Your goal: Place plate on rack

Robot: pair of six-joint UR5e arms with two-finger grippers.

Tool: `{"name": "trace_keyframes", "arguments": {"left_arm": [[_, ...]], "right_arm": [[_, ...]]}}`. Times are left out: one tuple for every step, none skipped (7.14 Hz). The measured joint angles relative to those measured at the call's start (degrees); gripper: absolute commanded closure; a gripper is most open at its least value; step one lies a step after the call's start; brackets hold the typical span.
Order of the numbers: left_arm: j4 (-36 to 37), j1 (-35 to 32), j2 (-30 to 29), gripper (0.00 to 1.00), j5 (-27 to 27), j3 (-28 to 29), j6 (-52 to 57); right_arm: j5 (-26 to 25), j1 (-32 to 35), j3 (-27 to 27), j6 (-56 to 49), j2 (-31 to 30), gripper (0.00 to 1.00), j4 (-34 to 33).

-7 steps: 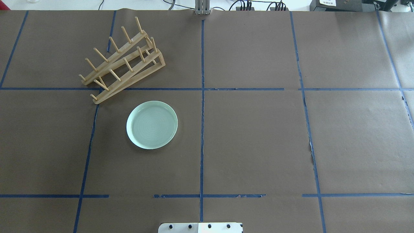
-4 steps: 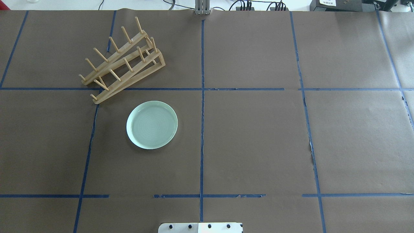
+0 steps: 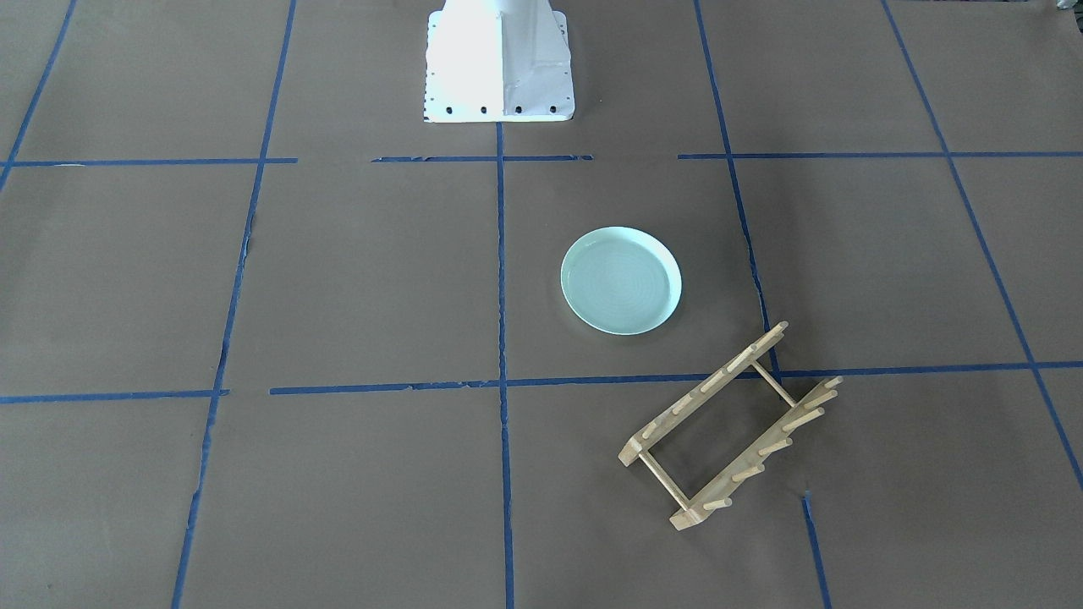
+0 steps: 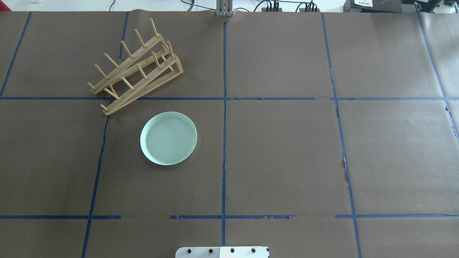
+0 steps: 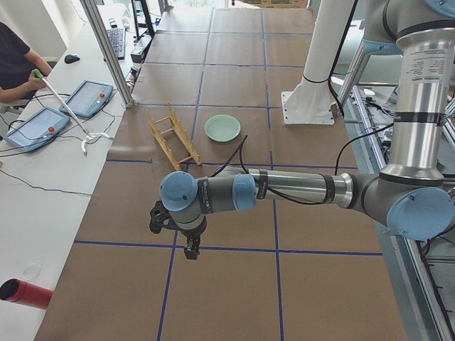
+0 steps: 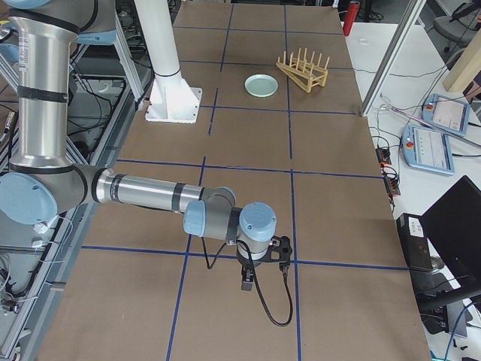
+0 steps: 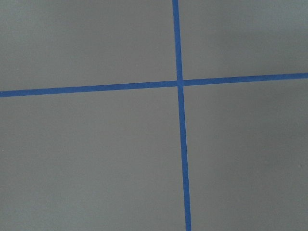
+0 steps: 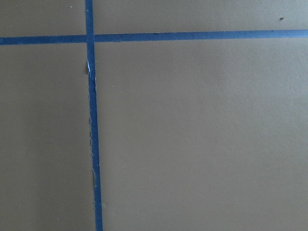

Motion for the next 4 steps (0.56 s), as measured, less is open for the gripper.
{"name": "trace_keyframes", "arguments": {"left_arm": [[-1.7, 0.0, 0.4, 0.00, -0.1, 0.1, -0.1], [-3.5, 0.1, 1.2, 0.00, -0.3, -0.1, -0.2], [-6.2, 0.5, 1.4, 0.00, -0.8, -0.8, -2.0], [-9.0, 2.9, 1.4, 0.00, -1.4, -2.9, -8.0]], "right_arm": [[0.0, 0.0, 0.0, 0.0, 0.0, 0.00, 0.0], [0.0, 0.0, 0.0, 0.0, 0.0, 0.00, 0.0], [0.0, 0.0, 0.0, 0.0, 0.0, 0.00, 0.0], [0.0, 0.0, 0.0, 0.0, 0.0, 0.00, 0.0]]}}
